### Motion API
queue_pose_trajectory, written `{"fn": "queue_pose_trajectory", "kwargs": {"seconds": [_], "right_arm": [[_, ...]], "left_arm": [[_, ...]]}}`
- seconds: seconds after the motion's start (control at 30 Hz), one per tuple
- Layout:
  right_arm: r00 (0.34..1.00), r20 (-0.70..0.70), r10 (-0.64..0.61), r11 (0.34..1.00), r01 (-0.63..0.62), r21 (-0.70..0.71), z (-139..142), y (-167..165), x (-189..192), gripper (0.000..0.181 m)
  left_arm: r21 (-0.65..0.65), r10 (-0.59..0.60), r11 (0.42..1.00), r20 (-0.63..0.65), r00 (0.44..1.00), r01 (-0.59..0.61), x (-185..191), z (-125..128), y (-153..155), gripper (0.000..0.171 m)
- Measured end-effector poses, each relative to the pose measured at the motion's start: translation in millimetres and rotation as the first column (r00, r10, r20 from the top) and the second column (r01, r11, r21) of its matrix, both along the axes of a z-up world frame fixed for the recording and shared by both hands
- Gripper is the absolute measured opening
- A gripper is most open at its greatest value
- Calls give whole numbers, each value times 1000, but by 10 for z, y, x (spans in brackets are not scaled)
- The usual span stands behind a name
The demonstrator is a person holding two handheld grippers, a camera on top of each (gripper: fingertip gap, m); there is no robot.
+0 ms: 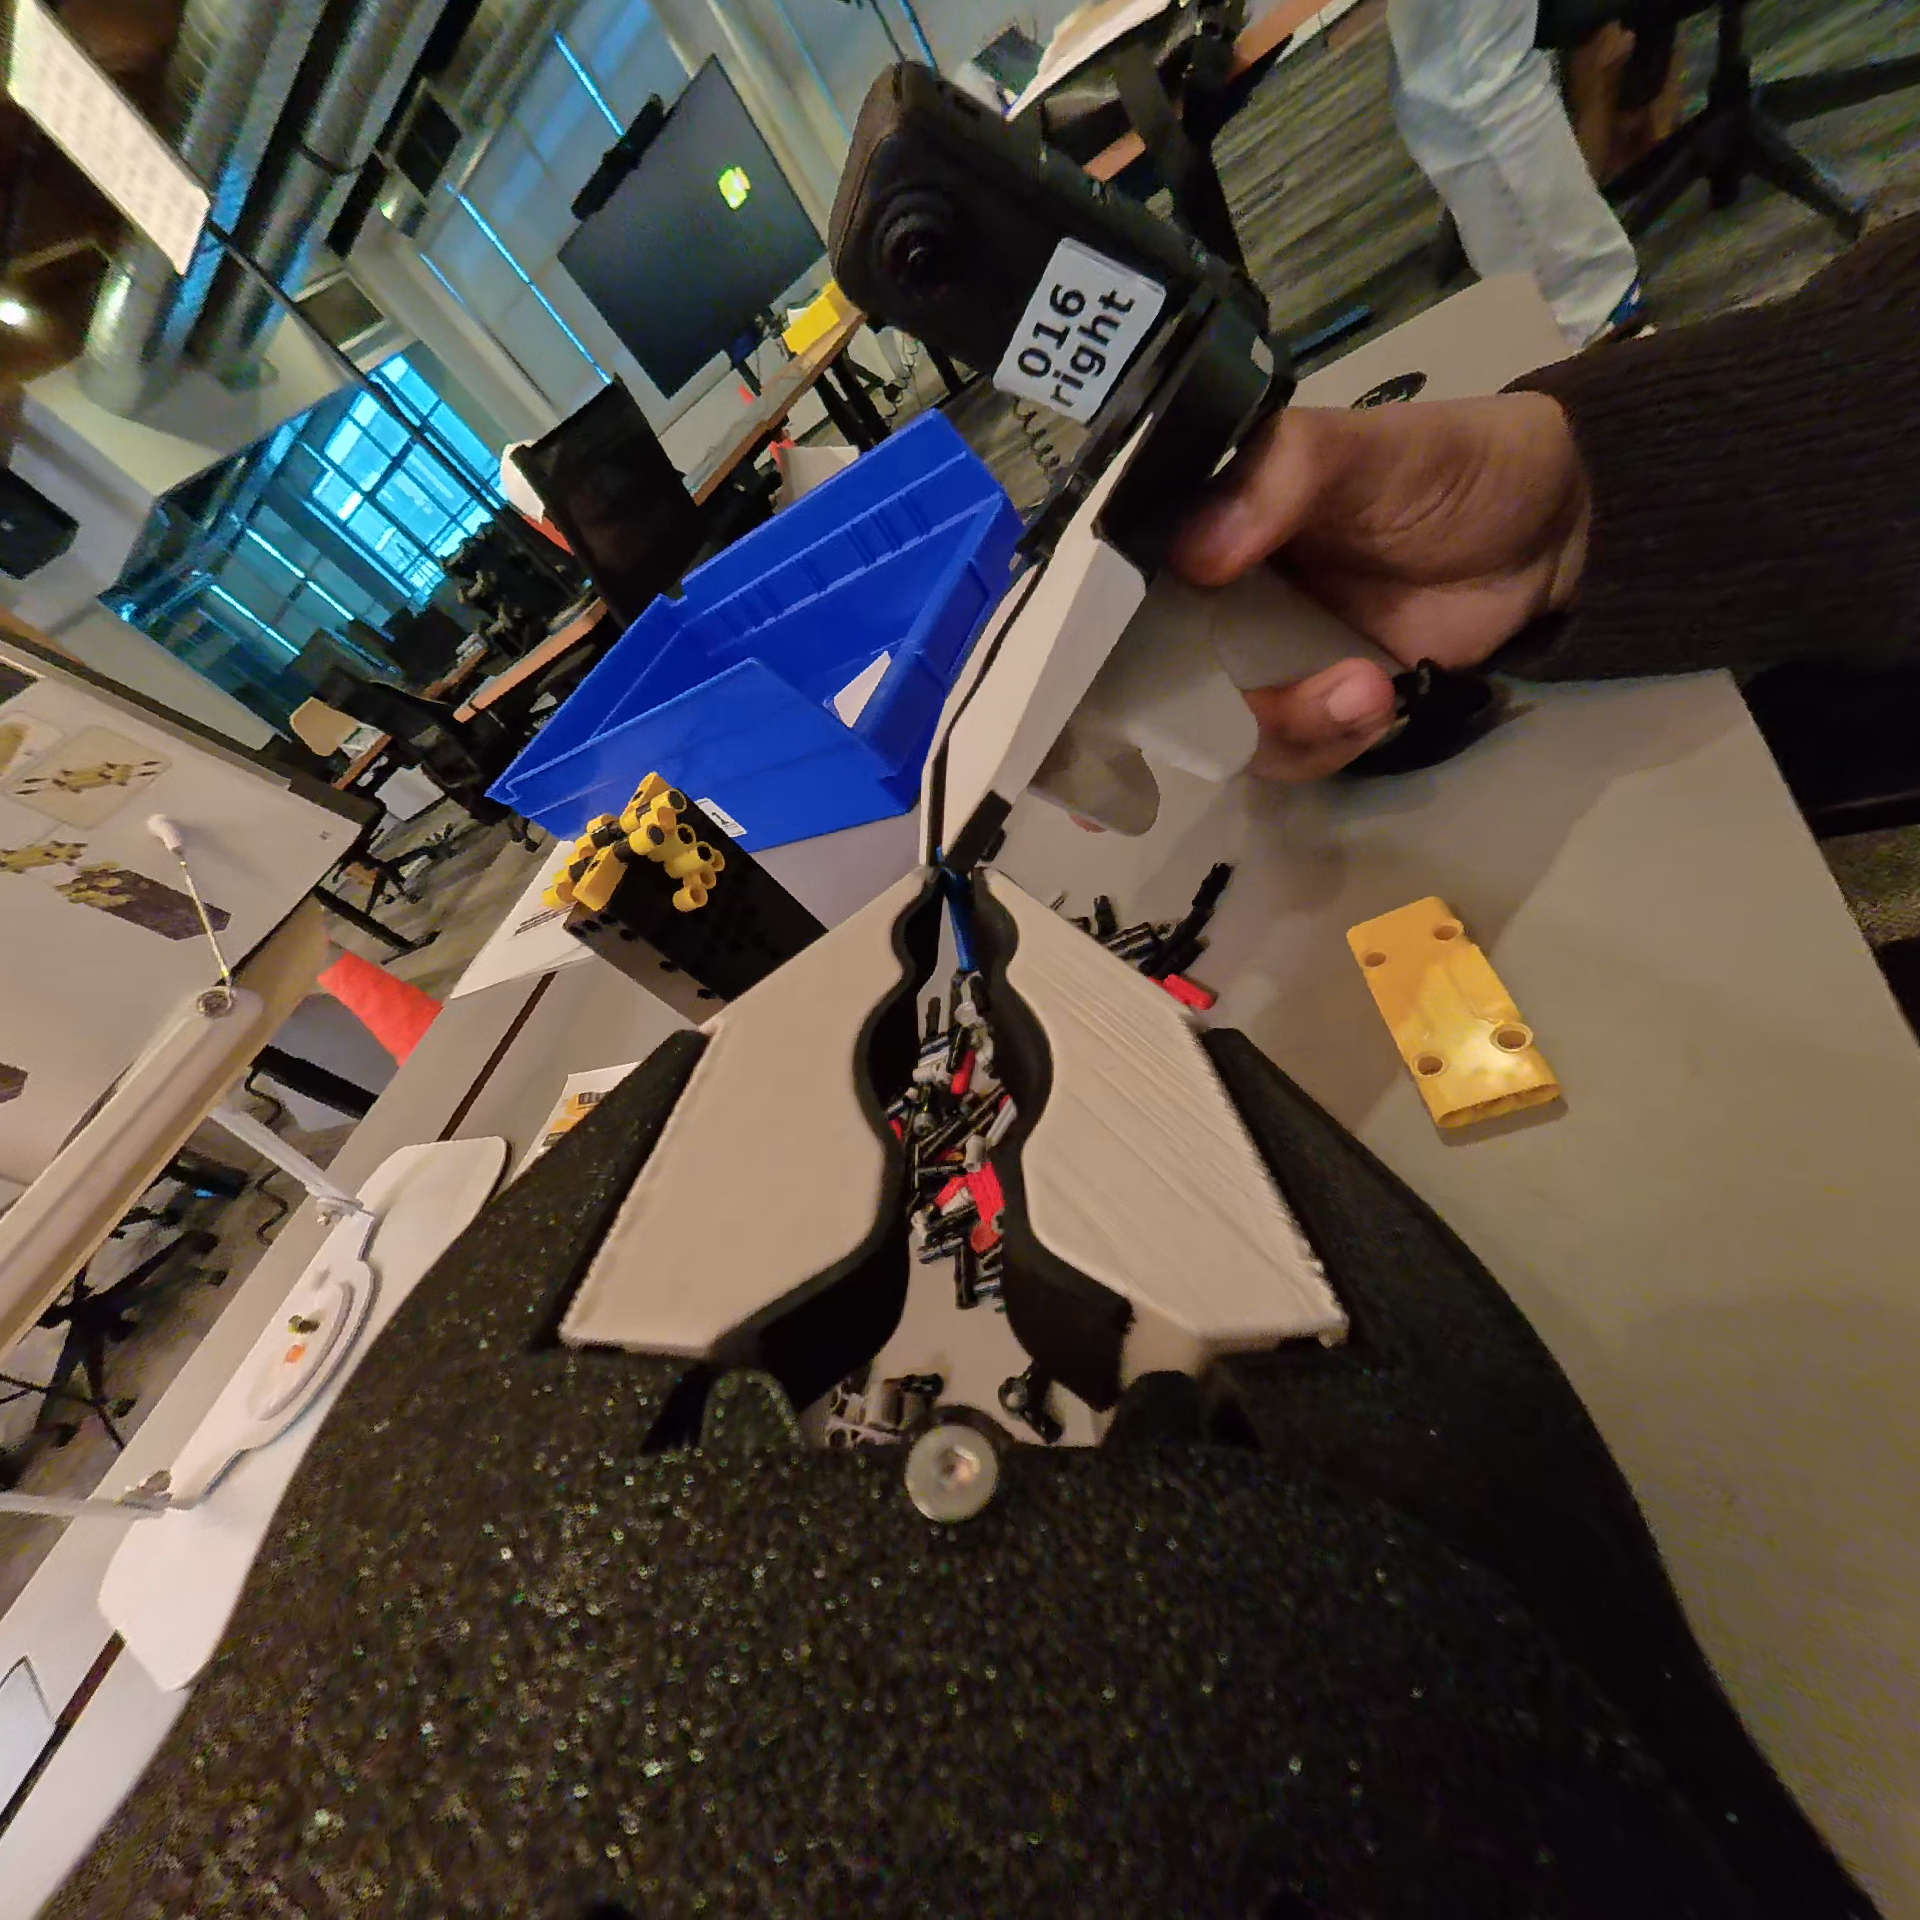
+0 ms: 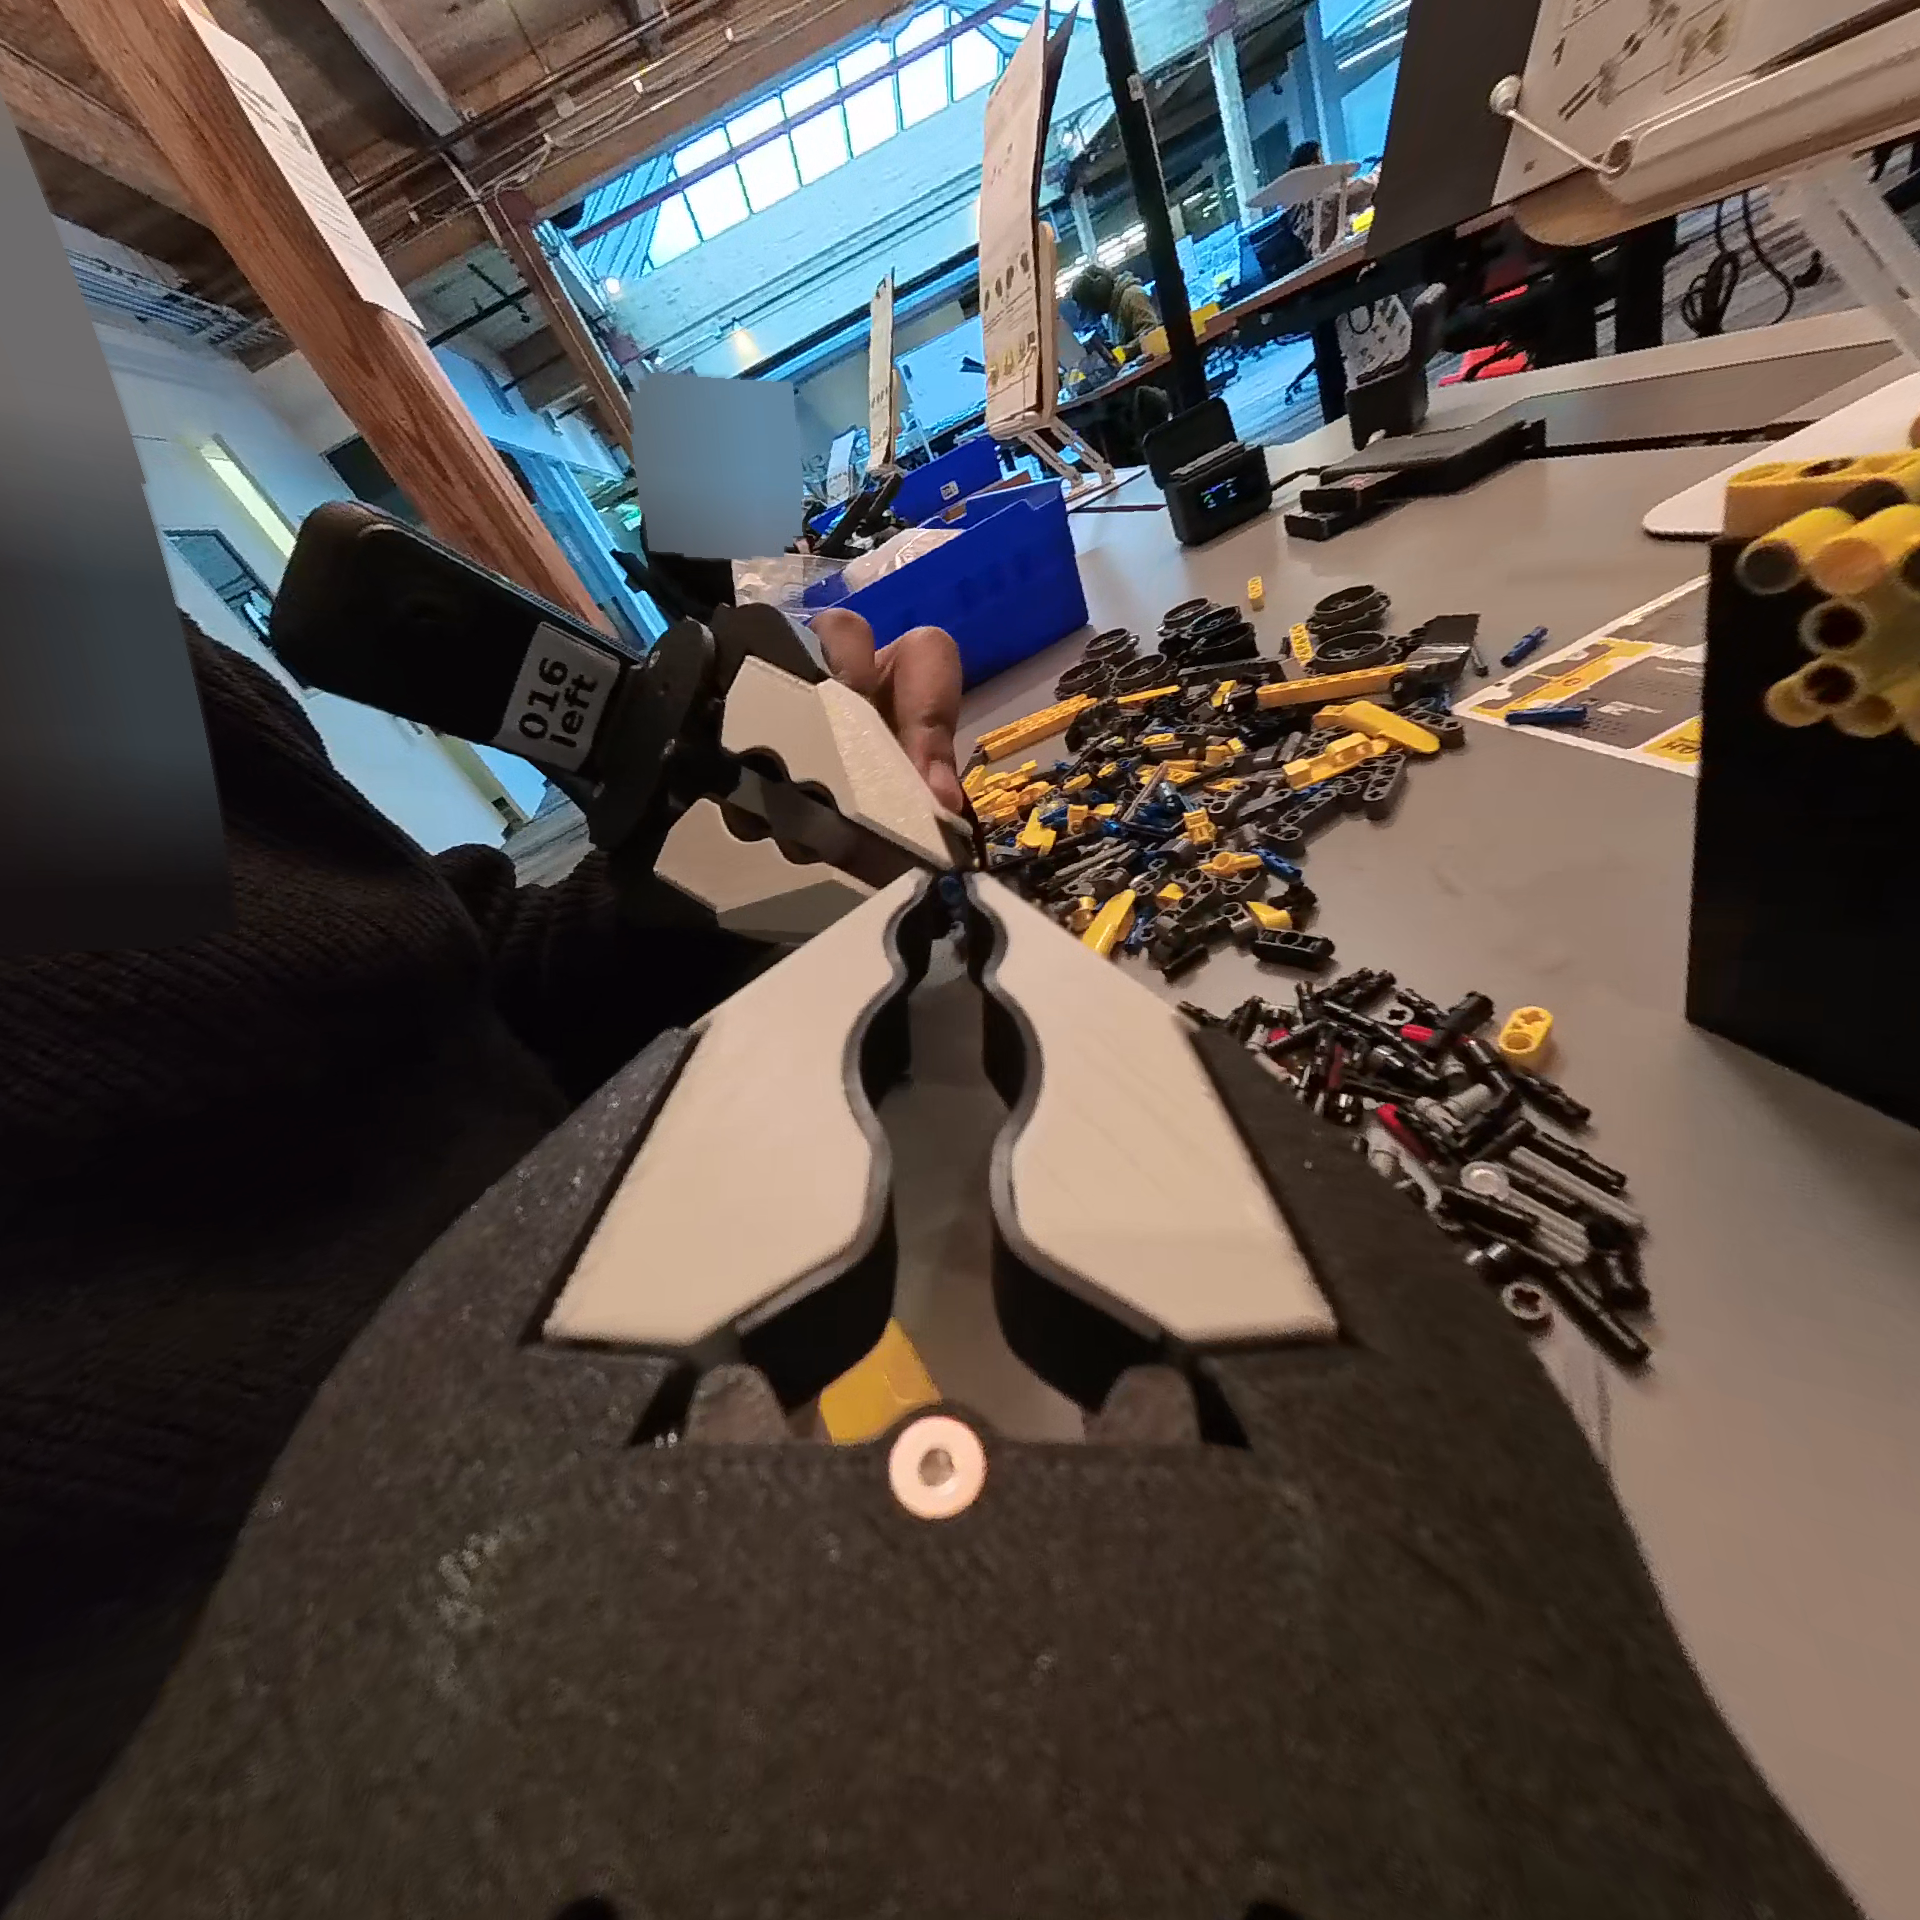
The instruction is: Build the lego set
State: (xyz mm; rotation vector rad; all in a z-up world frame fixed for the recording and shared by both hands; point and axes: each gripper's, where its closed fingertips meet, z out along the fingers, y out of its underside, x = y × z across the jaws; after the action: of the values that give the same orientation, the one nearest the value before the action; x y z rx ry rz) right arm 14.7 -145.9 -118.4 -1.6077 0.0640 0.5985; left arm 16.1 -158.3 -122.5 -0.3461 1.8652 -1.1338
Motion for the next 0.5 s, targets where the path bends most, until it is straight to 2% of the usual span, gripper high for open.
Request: {"fn": "queue_pose_trajectory", "kwargs": {"seconds": [0.27, 0.3, 0.33, 0.43, 0.5], "right_arm": [[1000, 28, 11, 1000, -11, -1, 1, -4, -38, 5], [999, 47, -3, 1000, 3, 0, 1, -8, -18, 5], [997, 74, -38, 999, 38, -4, -7, -10, 33, 5], [987, 112, -114, 993, 114, 9, 9, -38, 163, 5], [985, 107, -136, 991, 135, 22, 33, -52, 205, 4]], "left_arm": [[-47, -6, 999, -27, 1000, 5, -34, 8, -5, 6], [-67, 18, 998, -27, 999, -20, -15, 28, 11, 12], [-94, 45, 994, -31, 999, -48, -1, 65, 28, 27], [-195, 4, 980, -124, 992, -29, -93, 141, -42, 57], [-275, -34, 961, -183, 983, -18, -155, 163, -84, 60]]}}
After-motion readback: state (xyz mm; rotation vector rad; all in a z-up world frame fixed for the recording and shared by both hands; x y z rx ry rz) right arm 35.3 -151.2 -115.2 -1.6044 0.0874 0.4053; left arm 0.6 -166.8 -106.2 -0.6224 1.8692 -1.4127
